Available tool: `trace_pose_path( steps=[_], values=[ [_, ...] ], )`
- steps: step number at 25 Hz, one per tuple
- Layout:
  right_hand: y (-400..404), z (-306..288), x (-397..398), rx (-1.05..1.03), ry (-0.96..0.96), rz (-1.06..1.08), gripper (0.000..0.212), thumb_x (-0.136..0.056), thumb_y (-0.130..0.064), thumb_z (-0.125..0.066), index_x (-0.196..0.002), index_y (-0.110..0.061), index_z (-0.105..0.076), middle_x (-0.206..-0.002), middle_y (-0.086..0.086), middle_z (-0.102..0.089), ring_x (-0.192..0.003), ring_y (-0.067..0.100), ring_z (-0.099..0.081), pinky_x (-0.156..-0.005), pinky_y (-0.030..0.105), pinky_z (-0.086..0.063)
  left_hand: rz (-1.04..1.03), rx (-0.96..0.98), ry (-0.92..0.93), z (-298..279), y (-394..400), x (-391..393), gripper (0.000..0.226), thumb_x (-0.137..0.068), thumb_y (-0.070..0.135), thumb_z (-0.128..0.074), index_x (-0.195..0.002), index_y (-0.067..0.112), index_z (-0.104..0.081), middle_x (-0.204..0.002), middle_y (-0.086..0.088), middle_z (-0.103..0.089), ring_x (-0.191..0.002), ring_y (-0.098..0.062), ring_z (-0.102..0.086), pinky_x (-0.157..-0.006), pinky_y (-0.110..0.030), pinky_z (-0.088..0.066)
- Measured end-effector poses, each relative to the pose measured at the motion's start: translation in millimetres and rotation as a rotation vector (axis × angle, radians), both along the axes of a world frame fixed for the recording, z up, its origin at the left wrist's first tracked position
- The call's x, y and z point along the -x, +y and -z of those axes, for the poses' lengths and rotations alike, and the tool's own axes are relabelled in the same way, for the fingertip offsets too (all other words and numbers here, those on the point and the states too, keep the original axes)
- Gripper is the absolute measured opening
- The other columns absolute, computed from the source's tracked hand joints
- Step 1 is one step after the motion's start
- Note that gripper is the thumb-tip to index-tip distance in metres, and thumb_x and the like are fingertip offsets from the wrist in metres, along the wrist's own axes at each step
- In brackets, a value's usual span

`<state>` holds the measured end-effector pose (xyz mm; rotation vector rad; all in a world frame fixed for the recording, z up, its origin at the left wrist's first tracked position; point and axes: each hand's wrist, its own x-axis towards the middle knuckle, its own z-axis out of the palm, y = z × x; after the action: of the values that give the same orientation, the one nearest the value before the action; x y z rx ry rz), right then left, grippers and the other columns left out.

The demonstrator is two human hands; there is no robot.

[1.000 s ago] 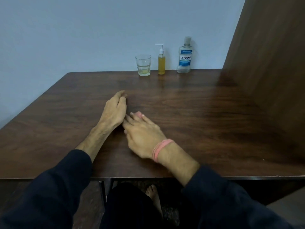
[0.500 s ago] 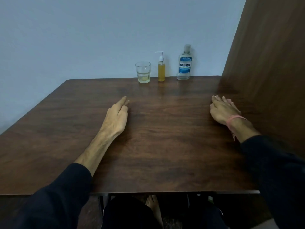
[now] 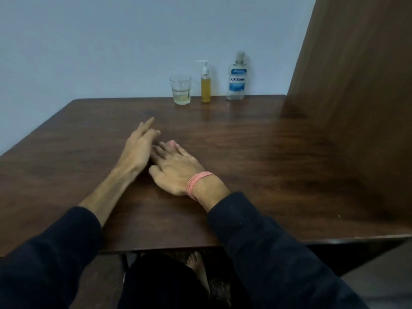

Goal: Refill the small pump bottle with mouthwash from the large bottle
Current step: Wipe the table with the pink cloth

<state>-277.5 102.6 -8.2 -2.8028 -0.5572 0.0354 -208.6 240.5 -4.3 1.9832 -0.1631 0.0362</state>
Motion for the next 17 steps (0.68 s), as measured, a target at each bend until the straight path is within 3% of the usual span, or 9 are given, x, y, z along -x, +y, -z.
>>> trace_pose_path(
  steps=[4, 8, 10, 13, 15, 17],
  values=[
    [-62.0, 14.2, 92.5, 0.039, -0.086, -0.048, 0.061, -0.115, -0.039, -0.028, -0.173, -0.02, -0.021, -0.181, -0.003, -0.019, -0.168, 0.014, -0.006, -0.136, 0.036, 0.004, 0.074, -0.081, -0.022, 3.2, 0.1, 4.2, 0.072, -0.102, 0.057, -0.056, -0.172, 0.042, -0.047, -0.19, 0.002, -0.024, -0.178, -0.013, -0.014, -0.144, -0.052, -0.008],
    [-167.6, 18.1, 146.3, 0.11, -0.091, 0.311, 0.067, -0.11, -0.047, -0.012, -0.173, -0.026, -0.015, -0.181, -0.007, -0.012, -0.168, 0.012, -0.001, -0.13, 0.022, 0.011, 0.137, -0.006, -0.027, 5.7, 2.5, 4.7, 0.071, -0.101, 0.057, -0.055, -0.17, 0.041, -0.05, -0.187, 0.009, -0.034, -0.176, -0.013, -0.021, -0.145, -0.052, -0.01],
    [-193.2, 15.5, 152.4, 0.073, -0.027, 0.514, 0.06, -0.116, -0.043, -0.015, -0.173, -0.027, -0.013, -0.182, -0.008, -0.009, -0.167, 0.01, 0.001, -0.131, 0.023, 0.011, 0.157, 0.045, -0.042, 5.9, 0.6, 5.5, 0.06, -0.11, 0.049, -0.055, -0.169, 0.038, -0.052, -0.182, 0.011, -0.042, -0.172, -0.012, -0.03, -0.144, -0.047, -0.016],
    [-151.9, 19.7, 131.2, 0.101, -0.084, 0.659, 0.067, -0.11, -0.038, -0.014, -0.171, -0.015, -0.025, -0.18, 0.002, -0.022, -0.168, 0.018, -0.012, -0.137, 0.039, 0.0, 0.159, 0.103, -0.064, 4.2, -6.5, 3.6, 0.05, -0.121, 0.032, -0.049, -0.17, 0.027, -0.053, -0.175, 0.009, -0.051, -0.163, -0.009, -0.041, -0.138, -0.036, -0.026],
    [-88.3, 26.9, 110.0, 0.085, -0.186, 0.536, 0.074, -0.101, -0.037, -0.021, -0.166, -0.007, -0.039, -0.174, 0.012, -0.038, -0.165, 0.027, -0.027, -0.136, 0.049, -0.011, 0.16, 0.13, -0.072, 6.4, -9.2, 1.7, 0.047, -0.122, 0.028, -0.047, -0.168, 0.025, -0.054, -0.172, 0.007, -0.056, -0.16, -0.008, -0.045, -0.135, -0.033, -0.029],
    [-20.6, 30.9, 102.1, 0.033, -0.227, 0.352, 0.074, -0.099, -0.036, -0.023, -0.163, -0.006, -0.044, -0.171, 0.012, -0.043, -0.163, 0.028, -0.031, -0.135, 0.049, -0.014, 0.159, 0.172, -0.076, 5.6, -8.6, 1.2, 0.045, -0.122, 0.026, -0.048, -0.166, 0.022, -0.057, -0.167, 0.006, -0.06, -0.156, -0.005, -0.05, -0.135, -0.033, -0.03]
  ],
)
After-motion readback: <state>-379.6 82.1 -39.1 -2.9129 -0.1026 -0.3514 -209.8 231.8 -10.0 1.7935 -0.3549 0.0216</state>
